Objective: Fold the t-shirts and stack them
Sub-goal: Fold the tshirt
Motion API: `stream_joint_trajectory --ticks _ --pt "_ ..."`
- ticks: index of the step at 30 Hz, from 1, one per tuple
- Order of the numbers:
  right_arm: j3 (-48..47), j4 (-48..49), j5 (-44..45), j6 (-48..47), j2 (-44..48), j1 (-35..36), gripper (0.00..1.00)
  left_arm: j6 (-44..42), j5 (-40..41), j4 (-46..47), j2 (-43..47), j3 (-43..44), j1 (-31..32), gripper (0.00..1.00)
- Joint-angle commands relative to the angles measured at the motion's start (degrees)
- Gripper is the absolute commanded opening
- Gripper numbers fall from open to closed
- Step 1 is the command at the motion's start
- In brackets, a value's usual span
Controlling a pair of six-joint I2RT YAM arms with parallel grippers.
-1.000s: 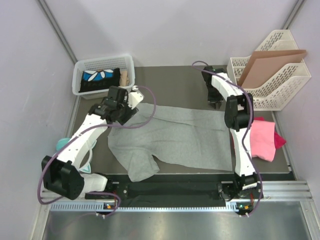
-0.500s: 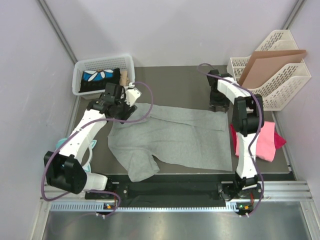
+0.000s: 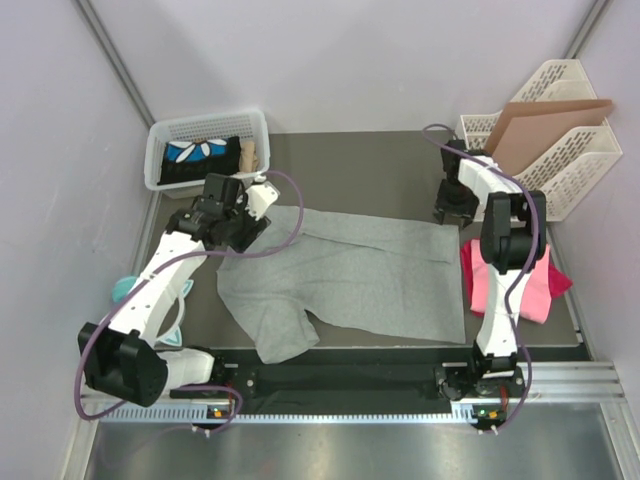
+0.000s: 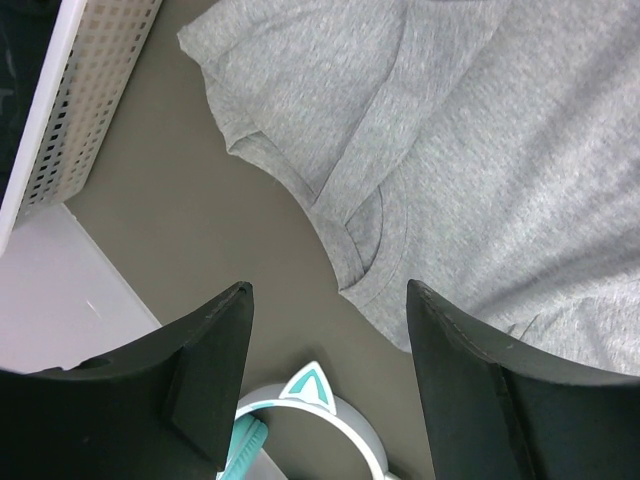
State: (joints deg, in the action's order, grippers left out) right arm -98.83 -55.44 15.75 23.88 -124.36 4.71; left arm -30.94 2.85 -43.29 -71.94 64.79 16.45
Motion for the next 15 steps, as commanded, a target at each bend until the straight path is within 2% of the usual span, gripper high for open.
stream_joint_trajectory --ticks 1,6,9,10,12,13,15 --pt "1.79 1.65 -1.06 0.47 2.27 -3.91 0.59 -0.96 0.4 1.45 2.16 -1.25 0.16 0.68" --pt "3.11 2.09 -2.47 0.73 2.1 -4.01 0.53 -0.88 0.14 1.98 2.07 -1.95 0.08 0.68" --pt "3.9 2.53 -3.44 0.73 1.84 -3.92 0.43 -0.61 -0.04 1.98 2.07 -1.87 0.16 0.68" --pt "3.9 2.7 -3.79 0.73 1.92 -3.83 0.34 -0.7 0.13 1.98 2.16 -1.87 0.08 0.68" --pt "4.17 2.88 -3.97 0.64 2.1 -3.74 0.24 -0.96 0.4 2.07 2.24 -1.95 0.08 0.68" --pt "4.08 2.79 -4.06 0.64 2.27 -3.66 0.14 -0.97 0.75 2.33 2.24 -2.04 0.16 0.68" --pt "3.82 2.36 -4.14 0.82 2.8 -3.57 0.06 -1.05 0.84 2.24 2.07 -1.95 0.08 0.68"
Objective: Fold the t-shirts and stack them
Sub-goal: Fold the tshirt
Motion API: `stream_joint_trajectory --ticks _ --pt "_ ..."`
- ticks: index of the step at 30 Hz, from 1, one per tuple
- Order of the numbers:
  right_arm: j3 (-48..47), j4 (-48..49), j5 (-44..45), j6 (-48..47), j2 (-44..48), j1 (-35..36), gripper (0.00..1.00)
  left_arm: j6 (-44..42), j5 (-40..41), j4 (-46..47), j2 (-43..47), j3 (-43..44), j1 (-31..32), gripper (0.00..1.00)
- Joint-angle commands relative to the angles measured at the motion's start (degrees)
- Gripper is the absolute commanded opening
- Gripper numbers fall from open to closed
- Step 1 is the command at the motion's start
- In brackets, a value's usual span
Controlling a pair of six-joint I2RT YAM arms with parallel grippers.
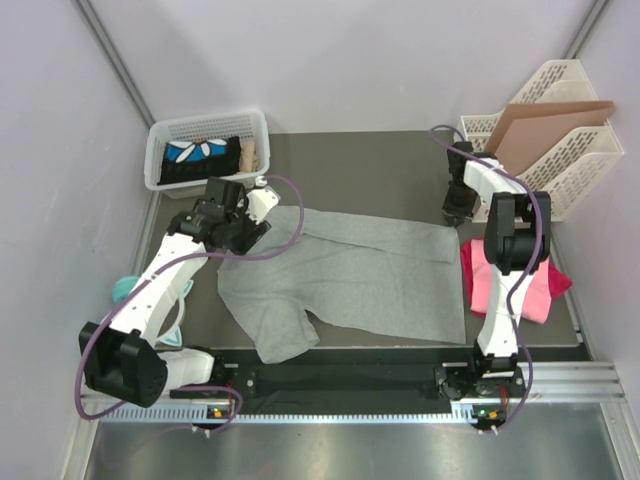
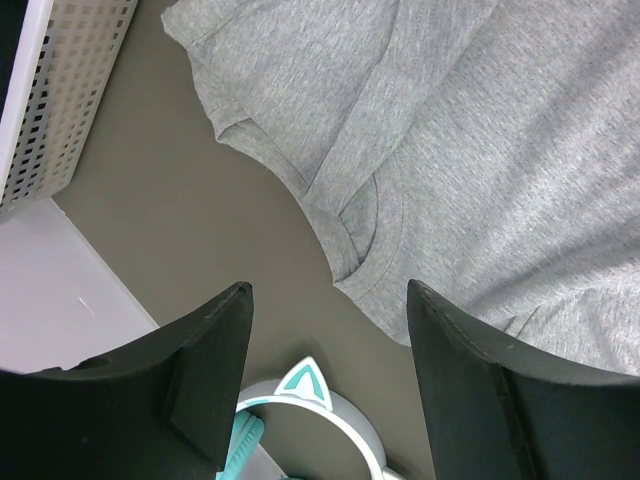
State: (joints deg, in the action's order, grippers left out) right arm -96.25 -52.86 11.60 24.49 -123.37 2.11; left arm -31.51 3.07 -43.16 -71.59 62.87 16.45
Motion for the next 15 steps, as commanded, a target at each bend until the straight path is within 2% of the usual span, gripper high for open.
stream_joint_trajectory --ticks 1,3,11,15 --pt "0.8 -0.4 0.09 0.21 1.99 -0.88 0.04 -0.49 0.62 2.11 1.63 -0.12 0.08 0.68" --pt "0.45 -1.01 0.79 0.12 2.43 -0.62 0.0 -0.22 0.36 2.03 1.54 0.23 0.08 0.68" --pt "-2.27 -1.45 3.08 -0.32 3.41 0.53 0.0 0.57 -0.43 1.5 1.19 0.76 0.08 0.69" --pt "-12.26 -4.69 4.48 -0.58 -1.42 0.88 0.0 0.48 0.61 1.93 1.54 0.15 0.16 0.69"
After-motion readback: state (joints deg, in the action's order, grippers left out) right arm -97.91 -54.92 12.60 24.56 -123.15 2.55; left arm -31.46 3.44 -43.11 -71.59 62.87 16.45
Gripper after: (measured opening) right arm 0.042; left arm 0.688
